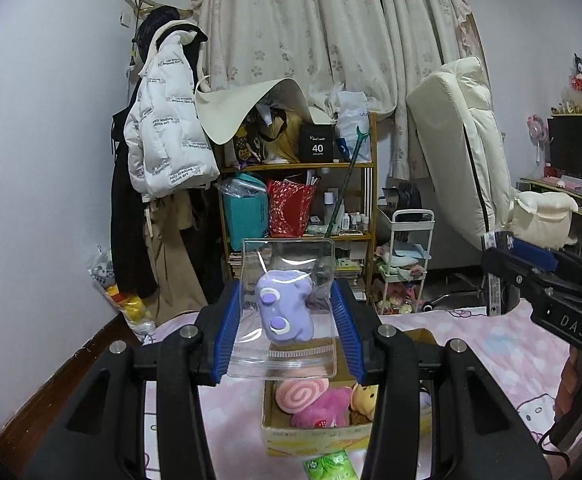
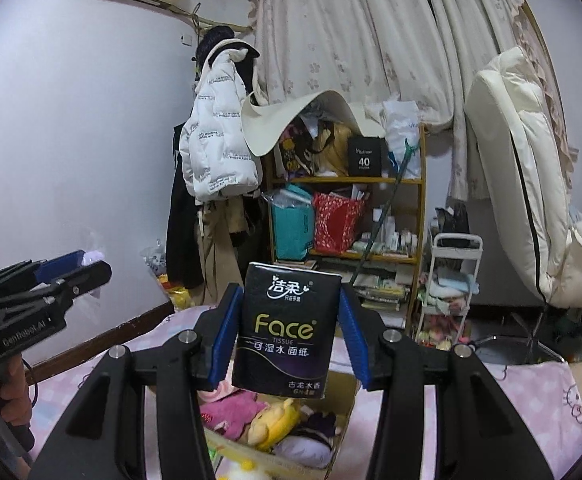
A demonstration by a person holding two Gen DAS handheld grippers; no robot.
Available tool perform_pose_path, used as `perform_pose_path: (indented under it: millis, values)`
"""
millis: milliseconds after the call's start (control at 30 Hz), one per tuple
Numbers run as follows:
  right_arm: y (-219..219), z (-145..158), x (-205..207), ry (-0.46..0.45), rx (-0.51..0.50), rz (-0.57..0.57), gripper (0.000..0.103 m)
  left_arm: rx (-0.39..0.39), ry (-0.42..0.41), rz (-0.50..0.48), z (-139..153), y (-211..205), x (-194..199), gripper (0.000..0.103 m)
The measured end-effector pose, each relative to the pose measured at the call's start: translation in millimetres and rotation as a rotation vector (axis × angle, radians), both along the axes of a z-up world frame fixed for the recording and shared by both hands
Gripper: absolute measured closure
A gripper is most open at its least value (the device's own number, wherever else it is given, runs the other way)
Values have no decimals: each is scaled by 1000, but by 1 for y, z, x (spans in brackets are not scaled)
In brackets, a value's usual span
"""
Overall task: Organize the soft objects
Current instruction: 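Lift the clear bag over the box with the left tool while the right tool carries the Face pack, then release the bag into the box with the left tool while the right tool drops the Face pack in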
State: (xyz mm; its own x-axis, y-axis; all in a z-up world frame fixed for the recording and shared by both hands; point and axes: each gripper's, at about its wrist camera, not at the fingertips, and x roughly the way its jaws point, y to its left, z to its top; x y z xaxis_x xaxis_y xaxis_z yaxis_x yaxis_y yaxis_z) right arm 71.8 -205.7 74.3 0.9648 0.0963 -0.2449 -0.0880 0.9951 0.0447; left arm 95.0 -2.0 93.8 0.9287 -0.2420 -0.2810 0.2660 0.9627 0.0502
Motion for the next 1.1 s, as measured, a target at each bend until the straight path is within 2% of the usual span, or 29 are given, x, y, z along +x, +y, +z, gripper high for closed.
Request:
perform_pose_path:
  millis: [200, 367, 600, 833, 1100]
  values:
    - [2, -17, 10, 2, -66, -9, 52, -13, 33, -19, -25, -5, 13, 59]
    - [-6, -37, 22, 31, -26, -11, 52, -3, 69, -35, -46, -13, 24, 59]
    - [-11, -62, 42, 96, -3, 2, 52, 40, 159, -48, -81, -24, 39, 59]
    - [-14, -83, 55, 160, 8, 21, 52, 40, 204, -62, -101, -29, 53, 58]
    - [-11, -96, 61, 194, 5, 41, 52, 50, 255, -59, -117, -31, 64, 58]
